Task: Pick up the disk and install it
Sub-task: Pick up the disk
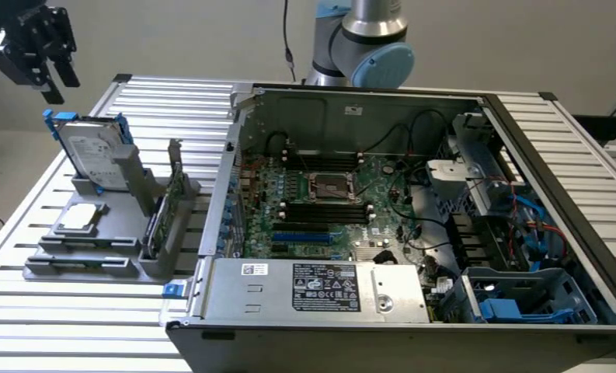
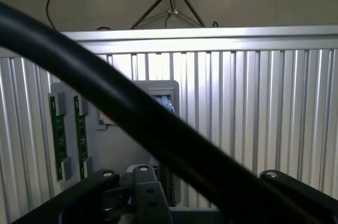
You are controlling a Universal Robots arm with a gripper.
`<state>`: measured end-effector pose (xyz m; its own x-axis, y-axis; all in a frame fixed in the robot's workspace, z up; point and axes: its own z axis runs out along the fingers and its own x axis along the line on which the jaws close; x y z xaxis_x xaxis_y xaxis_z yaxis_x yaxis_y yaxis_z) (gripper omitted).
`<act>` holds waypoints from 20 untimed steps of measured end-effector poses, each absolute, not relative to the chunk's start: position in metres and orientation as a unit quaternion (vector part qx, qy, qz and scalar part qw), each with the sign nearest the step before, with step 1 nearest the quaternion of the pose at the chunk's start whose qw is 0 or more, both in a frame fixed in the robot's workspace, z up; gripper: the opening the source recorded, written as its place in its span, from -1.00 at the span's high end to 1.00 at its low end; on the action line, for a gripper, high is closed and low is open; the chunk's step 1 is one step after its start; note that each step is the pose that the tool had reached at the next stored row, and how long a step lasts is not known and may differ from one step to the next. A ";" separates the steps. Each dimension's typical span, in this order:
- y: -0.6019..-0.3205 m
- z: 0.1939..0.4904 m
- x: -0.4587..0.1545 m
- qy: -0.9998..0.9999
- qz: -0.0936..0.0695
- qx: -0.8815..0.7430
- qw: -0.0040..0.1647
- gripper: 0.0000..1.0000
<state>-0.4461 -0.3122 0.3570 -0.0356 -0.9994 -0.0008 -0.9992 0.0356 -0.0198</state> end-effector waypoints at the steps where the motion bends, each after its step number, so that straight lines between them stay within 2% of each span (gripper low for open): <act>1: -0.312 0.356 -0.446 0.720 -0.006 -0.694 0.007 -0.07; 2: -0.312 0.355 -0.446 0.720 -0.006 -0.694 0.006 -0.19; 20: -0.323 0.340 -0.448 0.720 0.006 -0.694 -0.006 -0.19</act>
<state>-0.4481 -0.3232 0.3402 -0.0356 -0.9994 0.0004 -0.9992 0.0356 0.0171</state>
